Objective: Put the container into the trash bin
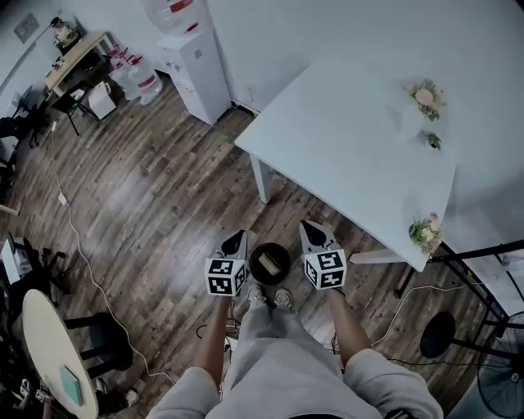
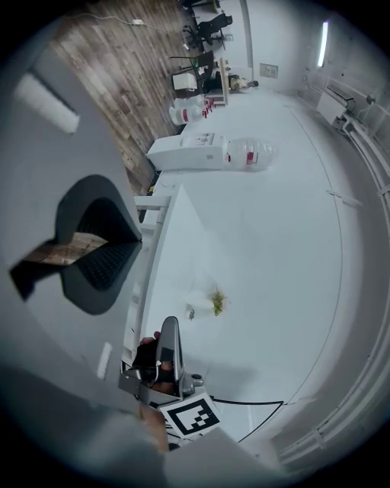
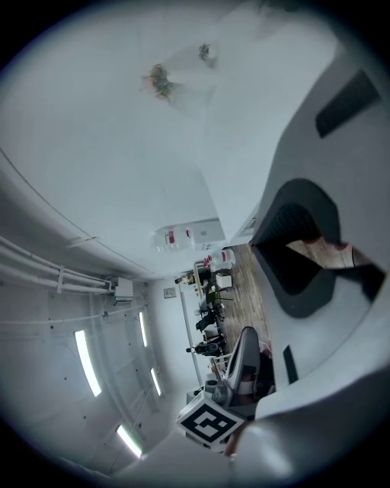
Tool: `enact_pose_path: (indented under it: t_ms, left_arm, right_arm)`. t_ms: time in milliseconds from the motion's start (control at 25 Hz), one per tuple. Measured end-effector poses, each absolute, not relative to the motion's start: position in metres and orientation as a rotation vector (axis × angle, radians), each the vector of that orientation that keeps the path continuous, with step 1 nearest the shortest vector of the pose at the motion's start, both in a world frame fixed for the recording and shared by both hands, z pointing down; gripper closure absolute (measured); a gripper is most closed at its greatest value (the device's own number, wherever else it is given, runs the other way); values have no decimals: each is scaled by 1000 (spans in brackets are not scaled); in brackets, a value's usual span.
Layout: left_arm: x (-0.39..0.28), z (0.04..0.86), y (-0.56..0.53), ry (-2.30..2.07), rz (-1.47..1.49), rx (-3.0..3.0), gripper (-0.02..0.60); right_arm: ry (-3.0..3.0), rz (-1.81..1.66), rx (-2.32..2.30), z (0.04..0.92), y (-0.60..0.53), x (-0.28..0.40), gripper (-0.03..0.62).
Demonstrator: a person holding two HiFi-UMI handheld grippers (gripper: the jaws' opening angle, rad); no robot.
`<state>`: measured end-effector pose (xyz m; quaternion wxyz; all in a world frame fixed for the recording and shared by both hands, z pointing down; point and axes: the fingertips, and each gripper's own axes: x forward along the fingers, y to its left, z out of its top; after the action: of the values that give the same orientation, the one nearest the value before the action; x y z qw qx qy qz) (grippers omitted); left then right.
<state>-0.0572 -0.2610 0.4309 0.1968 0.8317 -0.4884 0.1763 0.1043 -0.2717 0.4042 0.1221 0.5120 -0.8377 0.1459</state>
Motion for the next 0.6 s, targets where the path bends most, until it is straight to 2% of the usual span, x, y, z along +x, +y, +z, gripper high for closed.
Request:
enact_pose_path:
  t_ms: [600]
  left_arm:
    - [-58, 369, -243, -1451, 451, 2352, 571]
  right_arm:
    - [-2421, 362, 1505, 357, -230, 138, 580]
